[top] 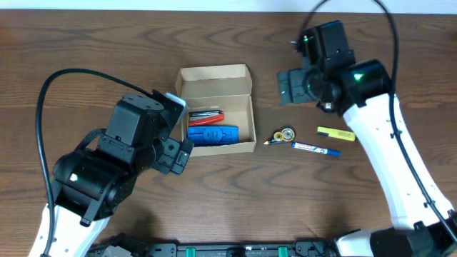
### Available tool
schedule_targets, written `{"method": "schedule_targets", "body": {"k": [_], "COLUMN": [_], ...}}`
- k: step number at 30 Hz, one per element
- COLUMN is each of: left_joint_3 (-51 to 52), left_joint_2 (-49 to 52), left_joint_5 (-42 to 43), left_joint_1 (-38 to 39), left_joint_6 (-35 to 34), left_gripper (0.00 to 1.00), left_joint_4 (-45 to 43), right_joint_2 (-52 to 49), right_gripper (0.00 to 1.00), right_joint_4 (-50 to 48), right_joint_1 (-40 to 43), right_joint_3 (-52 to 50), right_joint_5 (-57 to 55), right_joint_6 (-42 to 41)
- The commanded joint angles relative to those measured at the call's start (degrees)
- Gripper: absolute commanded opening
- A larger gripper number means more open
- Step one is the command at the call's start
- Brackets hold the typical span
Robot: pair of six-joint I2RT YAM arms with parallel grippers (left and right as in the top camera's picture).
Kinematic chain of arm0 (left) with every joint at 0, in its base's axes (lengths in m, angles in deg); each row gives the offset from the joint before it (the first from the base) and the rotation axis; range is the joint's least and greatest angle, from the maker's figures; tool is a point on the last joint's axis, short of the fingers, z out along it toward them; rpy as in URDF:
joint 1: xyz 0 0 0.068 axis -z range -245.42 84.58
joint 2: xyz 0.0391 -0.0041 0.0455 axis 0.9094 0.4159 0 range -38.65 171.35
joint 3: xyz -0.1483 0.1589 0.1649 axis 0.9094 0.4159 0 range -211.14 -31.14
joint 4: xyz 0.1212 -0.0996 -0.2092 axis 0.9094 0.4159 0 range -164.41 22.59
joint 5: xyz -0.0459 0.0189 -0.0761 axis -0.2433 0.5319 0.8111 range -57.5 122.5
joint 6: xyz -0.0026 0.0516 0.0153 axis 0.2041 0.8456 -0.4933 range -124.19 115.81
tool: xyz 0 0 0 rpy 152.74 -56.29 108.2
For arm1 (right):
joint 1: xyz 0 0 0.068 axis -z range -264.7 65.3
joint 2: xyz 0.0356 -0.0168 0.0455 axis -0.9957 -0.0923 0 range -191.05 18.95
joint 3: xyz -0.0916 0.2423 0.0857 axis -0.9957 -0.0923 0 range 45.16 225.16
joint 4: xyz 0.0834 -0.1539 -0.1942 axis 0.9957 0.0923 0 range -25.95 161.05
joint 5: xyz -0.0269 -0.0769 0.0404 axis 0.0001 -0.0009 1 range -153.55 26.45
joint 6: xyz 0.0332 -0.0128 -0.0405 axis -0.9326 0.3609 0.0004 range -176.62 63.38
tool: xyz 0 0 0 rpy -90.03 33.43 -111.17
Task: Pack container
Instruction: 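Move the right gripper to the yellow correction tape roller and grasp it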
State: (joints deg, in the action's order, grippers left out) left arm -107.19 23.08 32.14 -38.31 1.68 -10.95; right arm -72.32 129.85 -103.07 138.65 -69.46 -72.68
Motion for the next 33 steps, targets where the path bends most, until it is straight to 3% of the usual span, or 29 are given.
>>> {"method": "schedule_targets", "body": {"k": [1, 6, 13, 27, 33], "left_joint_3": [-0.28, -0.28, -0.28, -0.28, -0.28], "left_joint_2": [0.02, 0.02, 0.02, 0.02, 0.02], "left_joint_5": [-0.02, -0.02, -0.02, -0.02, -0.02], "left_joint_1": [-0.2, -0.2, -0.2, -0.2, -0.2], "left_joint_6": [0.35, 0.35, 0.35, 0.35, 0.35], "left_gripper": [0.95, 0.95, 0.95, 0.95, 0.95], "left_joint_4": [0.2, 0.2, 0.2, 0.2, 0.2], "right_joint_2": [-2.25, -6.97, -11.8, -11.87, -11.87], "right_gripper": [0.92, 0.91, 0.88, 0.84, 0.77], "right_joint_4": [3.54, 7.45, 3.26, -11.89, -20.41], "right_joint_1": [-0.22, -1.68, -2.19, -4.92, -4.9], "right_joint_3": [-0.57, -1.18, -6.01, -23.28, -28.37], "right_joint_5": [0.17, 3.34, 8.5, 4.61, 3.52], "right_joint_6": [-22.05, -39.26, -50.42, -57.31, -57.86]}}
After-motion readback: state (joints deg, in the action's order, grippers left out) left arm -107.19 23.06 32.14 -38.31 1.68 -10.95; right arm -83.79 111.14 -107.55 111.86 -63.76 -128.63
